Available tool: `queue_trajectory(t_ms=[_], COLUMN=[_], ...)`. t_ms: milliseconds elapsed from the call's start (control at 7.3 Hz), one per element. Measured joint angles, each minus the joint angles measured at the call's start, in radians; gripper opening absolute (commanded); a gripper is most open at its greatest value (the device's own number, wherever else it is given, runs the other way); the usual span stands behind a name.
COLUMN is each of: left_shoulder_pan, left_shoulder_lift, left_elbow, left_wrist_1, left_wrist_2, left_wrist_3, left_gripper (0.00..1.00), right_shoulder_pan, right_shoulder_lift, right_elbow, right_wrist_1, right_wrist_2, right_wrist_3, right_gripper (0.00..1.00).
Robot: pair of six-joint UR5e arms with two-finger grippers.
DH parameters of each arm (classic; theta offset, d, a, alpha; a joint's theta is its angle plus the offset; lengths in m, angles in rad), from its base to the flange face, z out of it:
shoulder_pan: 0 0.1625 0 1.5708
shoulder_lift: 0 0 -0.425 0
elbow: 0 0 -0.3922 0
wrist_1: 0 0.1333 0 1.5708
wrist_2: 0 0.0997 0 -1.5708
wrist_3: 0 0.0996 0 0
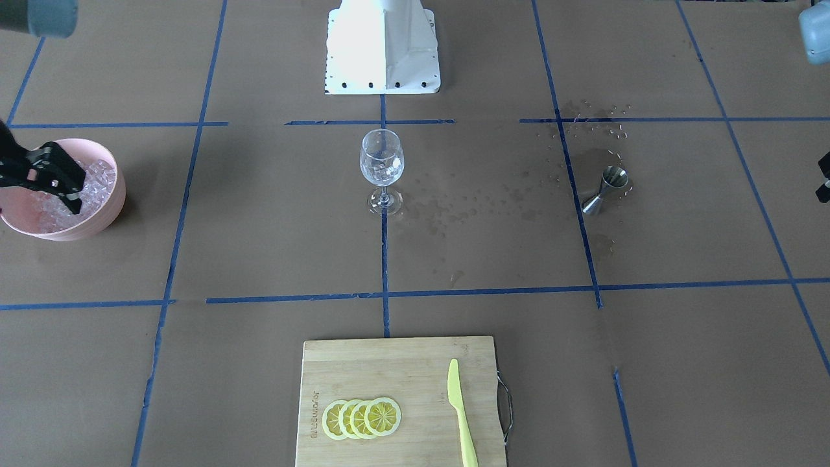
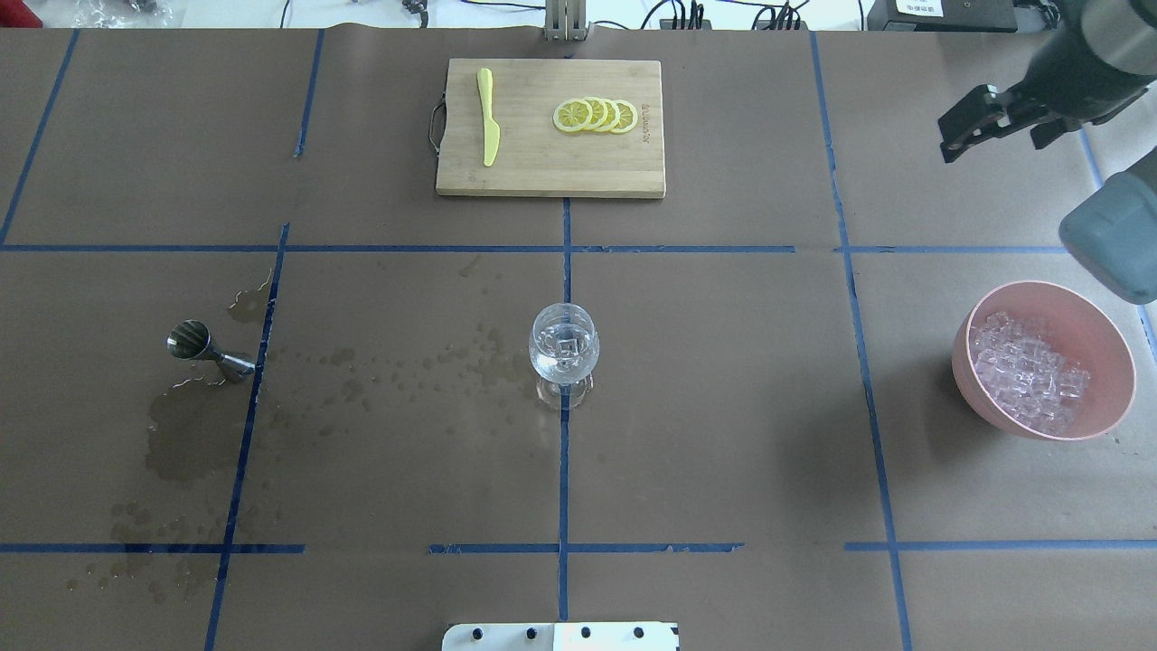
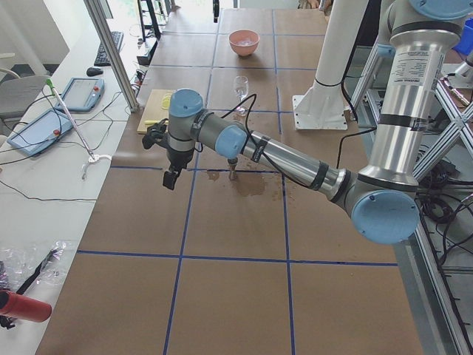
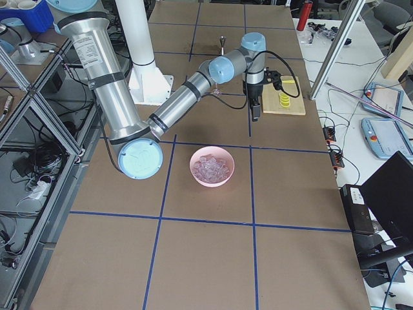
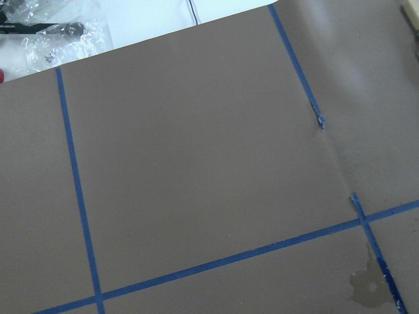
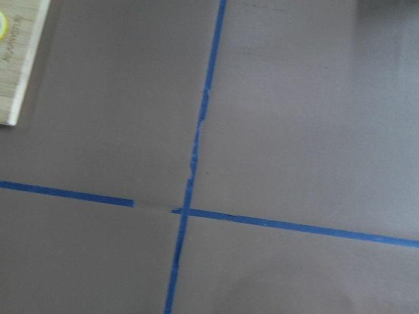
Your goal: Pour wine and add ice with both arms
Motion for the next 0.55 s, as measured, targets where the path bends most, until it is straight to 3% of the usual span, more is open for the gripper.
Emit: queue_trajectory(t_ms=[548], left_shoulder_pan=[-0.130], left_shoulder_lift=[0.057], left_elbow=[0.171], left_wrist_1=[-0.005], left_wrist_2=[-0.089], left_wrist_3=[0.205], left_gripper=[1.00], right_shoulder_pan=[0.294], right_shoulder_lift=[-0.115], right_elbow=[-0.270], right_wrist_1=[-0.002], right_wrist_2=[0.184], right_wrist_3=[-0.545], right_gripper=[1.00])
